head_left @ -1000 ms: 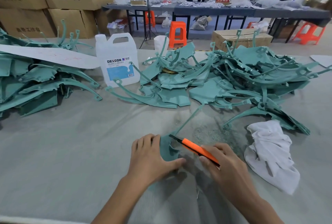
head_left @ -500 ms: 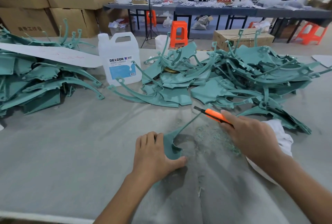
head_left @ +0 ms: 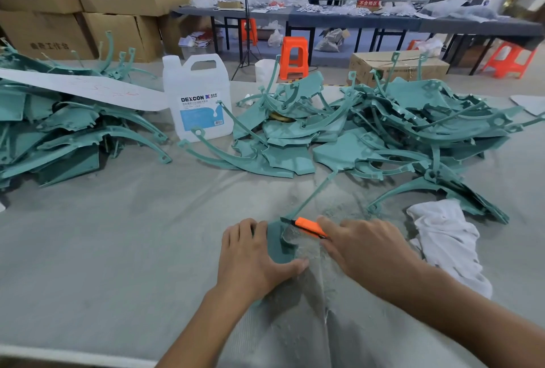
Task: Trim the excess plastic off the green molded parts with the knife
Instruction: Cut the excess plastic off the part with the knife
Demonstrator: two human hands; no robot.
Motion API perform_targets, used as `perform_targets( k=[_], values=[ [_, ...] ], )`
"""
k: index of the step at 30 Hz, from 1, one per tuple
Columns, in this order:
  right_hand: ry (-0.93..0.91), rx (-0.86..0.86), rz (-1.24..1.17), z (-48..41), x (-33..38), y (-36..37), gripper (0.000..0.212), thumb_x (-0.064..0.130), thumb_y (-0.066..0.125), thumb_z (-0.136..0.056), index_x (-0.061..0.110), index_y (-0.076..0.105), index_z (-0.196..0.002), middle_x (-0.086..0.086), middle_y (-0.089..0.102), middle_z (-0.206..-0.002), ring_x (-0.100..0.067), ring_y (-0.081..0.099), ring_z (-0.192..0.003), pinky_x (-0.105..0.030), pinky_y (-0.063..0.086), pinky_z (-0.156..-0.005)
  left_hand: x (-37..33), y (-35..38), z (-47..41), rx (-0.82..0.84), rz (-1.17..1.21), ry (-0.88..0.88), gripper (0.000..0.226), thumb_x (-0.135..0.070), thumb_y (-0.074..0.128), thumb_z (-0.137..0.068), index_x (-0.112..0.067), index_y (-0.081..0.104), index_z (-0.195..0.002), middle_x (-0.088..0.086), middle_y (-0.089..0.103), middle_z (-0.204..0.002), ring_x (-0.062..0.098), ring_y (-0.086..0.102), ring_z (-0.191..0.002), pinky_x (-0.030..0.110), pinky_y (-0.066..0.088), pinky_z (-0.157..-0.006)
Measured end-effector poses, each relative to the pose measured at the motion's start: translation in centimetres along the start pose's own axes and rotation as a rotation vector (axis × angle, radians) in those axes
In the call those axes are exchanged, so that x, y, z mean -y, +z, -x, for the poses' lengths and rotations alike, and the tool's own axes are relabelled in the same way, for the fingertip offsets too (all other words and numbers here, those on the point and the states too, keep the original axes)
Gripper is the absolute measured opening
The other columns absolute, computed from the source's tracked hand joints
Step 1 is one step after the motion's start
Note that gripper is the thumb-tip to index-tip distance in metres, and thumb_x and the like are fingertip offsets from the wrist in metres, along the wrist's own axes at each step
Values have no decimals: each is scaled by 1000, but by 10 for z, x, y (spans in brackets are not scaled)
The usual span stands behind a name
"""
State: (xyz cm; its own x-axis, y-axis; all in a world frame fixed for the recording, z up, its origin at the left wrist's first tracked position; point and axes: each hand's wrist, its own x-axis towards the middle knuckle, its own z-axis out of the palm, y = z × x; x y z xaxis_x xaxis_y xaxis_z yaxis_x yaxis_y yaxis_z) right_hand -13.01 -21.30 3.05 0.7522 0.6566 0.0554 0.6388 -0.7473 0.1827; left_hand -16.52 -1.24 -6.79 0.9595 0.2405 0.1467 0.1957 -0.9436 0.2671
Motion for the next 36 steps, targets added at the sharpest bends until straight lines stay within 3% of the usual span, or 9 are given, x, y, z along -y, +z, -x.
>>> perform_targets(
  k=[4,7,11,16,21,23,28,33,36],
  values=[
    [179,-57,241,-17,-42,-29,23,30,37,-108,27,46,-129,9,43,-65,-7,40,-45,-23,27,-38,3,0,1,-1,-15,20,115,-108,18,-51,-28,47,-128,-8,38,-120,18,33,-116,33,24,-107],
    [263,-80,314,-16,-71,-49,24,31,39,-106,27,43,-129,8,50,-67,-10,42,-46,-25,33,-39,2,1,2,-6,-20,23,114,-107,16,-52,-28,47,-127,-8,37,-117,18,33,-113,34,26,-106],
    [189,-178,195,0,-50,-41,47,43,35,-106,28,34,-150,9,61,-84,-20,57,-55,-27,29,-43,2,3,1,-19,-11,37,107,-107,18,-53,-29,48,-119,-9,37,-112,18,36,-110,33,27,-104],
    [124,-303,-97,5,-37,-32,52,50,30,-100,28,49,-143,5,66,-82,-25,61,-55,-32,44,-45,4,3,1,-26,-6,39,103,-106,22,-55,-28,48,-118,-9,36,-111,17,34,-108,32,27,-102],
    [-42,-84,-175,15,-10,14,47,55,23,-103,38,39,-144,8,63,-92,-18,63,-67,-30,43,-53,3,3,2,-26,3,20,104,-105,23,-56,-28,50,-121,-8,40,-114,17,36,-111,33,28,-103],
    [-27,-52,-206,17,-13,22,46,52,29,-106,38,33,-149,7,63,-94,-21,65,-71,-33,48,-56,4,3,2,-21,10,19,103,-104,26,-57,-28,50,-122,-8,40,-115,17,35,-111,33,28,-104],
    [185,-251,-19,-5,-65,13,45,45,38,-105,30,42,-148,7,61,-84,-24,64,-60,-39,54,-52,1,3,3,-28,33,8,98,-101,31,-58,-28,50,-121,-9,37,-114,17,33,-110,32,28,-104],
    [49,-329,-108,8,-28,17,38,33,70,-90,21,63,-126,4,59,-65,-27,53,-38,-26,30,-34,-1,1,4,-33,11,-4,100,-102,30,-57,-28,50,-122,-8,38,-114,18,36,-109,33,29,-102],
    [61,-288,-89,9,-36,21,35,32,72,-92,24,66,-126,3,62,-68,-27,59,-43,-32,42,-33,0,0,4,-27,32,1,99,-102,30,-58,-28,50,-122,-8,38,-114,17,35,-109,32,29,-102]
  ],
)
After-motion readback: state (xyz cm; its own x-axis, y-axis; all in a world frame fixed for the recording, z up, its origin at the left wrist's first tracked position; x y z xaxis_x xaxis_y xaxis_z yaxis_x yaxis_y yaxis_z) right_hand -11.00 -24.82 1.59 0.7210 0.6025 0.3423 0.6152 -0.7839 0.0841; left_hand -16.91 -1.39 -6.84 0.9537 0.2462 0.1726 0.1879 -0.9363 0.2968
